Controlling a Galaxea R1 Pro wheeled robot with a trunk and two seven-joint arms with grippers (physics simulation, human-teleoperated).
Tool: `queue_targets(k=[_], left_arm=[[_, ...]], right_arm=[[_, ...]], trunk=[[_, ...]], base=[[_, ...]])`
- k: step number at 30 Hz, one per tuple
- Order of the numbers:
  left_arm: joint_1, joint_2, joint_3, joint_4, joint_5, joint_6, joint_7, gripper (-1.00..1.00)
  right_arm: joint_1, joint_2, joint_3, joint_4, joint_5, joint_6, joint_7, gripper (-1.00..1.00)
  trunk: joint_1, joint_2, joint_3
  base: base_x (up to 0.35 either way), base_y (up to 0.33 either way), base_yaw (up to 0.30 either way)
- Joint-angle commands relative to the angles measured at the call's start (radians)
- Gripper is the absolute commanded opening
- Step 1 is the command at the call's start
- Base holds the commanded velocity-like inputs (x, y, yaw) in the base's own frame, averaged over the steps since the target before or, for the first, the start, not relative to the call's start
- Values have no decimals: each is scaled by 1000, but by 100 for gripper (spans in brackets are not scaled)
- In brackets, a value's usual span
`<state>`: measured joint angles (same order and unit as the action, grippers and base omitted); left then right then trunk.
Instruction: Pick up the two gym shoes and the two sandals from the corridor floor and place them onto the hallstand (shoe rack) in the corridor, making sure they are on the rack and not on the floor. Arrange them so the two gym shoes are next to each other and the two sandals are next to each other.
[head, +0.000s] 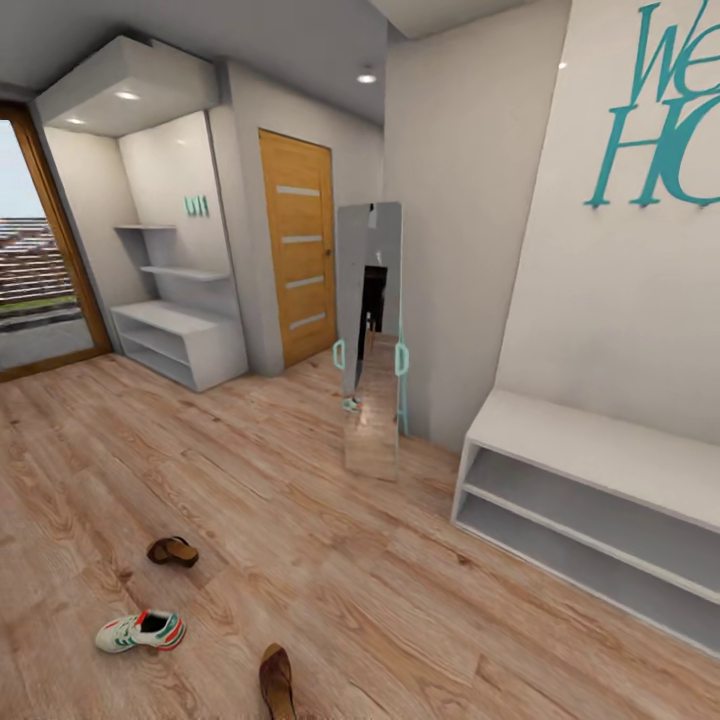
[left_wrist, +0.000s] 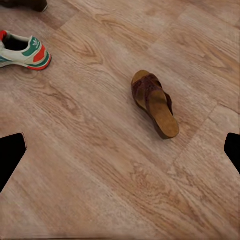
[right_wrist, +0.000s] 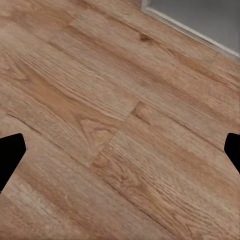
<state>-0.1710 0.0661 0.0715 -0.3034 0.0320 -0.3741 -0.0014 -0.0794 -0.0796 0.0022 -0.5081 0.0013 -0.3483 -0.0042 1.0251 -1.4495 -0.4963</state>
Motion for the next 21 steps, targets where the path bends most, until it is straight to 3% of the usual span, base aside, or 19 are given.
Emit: queue_targets(k=[1, 21], left_arm=[[-1, 0, 1, 1, 3, -3, 0, 100], [-1, 0, 1, 2, 3, -3, 0, 100]], right_arm=[[0, 0, 0, 0, 0, -3, 0, 100], [0, 0, 1, 0, 0, -3, 0, 100]], trunk=[[0, 0, -2], [0, 0, -28]], base=[[0, 0, 174], [0, 0, 173]])
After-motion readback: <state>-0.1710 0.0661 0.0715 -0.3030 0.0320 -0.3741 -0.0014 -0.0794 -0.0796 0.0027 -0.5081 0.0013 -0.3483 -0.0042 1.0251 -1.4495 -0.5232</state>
